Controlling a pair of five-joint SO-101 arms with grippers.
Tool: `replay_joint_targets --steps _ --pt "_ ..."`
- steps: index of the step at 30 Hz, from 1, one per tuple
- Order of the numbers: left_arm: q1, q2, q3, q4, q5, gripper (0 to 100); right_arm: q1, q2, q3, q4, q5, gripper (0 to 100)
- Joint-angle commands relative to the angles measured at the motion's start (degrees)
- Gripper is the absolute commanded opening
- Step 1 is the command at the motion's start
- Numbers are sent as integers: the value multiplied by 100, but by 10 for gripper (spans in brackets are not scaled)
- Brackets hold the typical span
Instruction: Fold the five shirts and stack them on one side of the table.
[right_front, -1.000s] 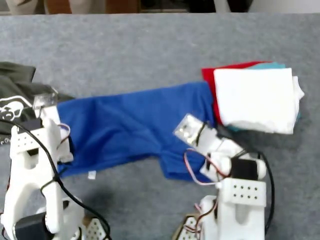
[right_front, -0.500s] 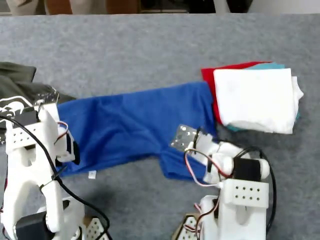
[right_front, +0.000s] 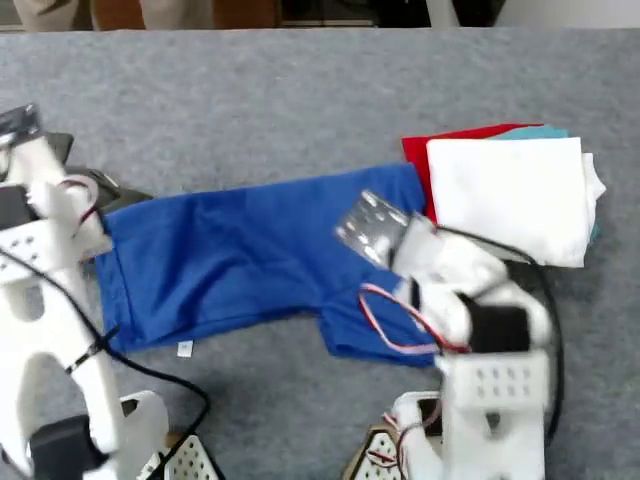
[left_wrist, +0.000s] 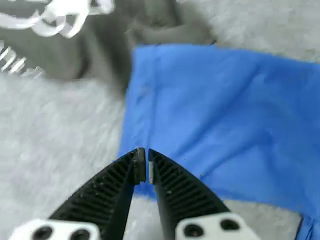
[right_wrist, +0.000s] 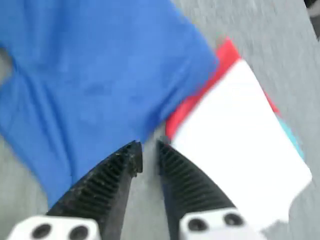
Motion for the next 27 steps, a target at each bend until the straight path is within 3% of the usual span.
replay_joint_targets --steps 1,6,11,19,22,27 --pt "325 901 -396 -589 316 19 -523 1481 -629 -1002 -519 3" --pt "-633 2519 -1196 -1284 369 19 -716 3477 -2053 -1160 -1002 5" --pt "-1714 3741 -2426 -1380 325 21 -725 4286 -2862 -1187 -1037 5" --pt "-2048 6141 -4132 -1371 -387 22 -699 4620 -2967 -1204 -993 5" --pt "-2303 7046 -5160 -1160 -563 22 -646 4611 -2958 -1187 -993 5" --pt "-2875 8040 -7473 -105 -1134 25 -532 4576 -2958 -1187 -985 5"
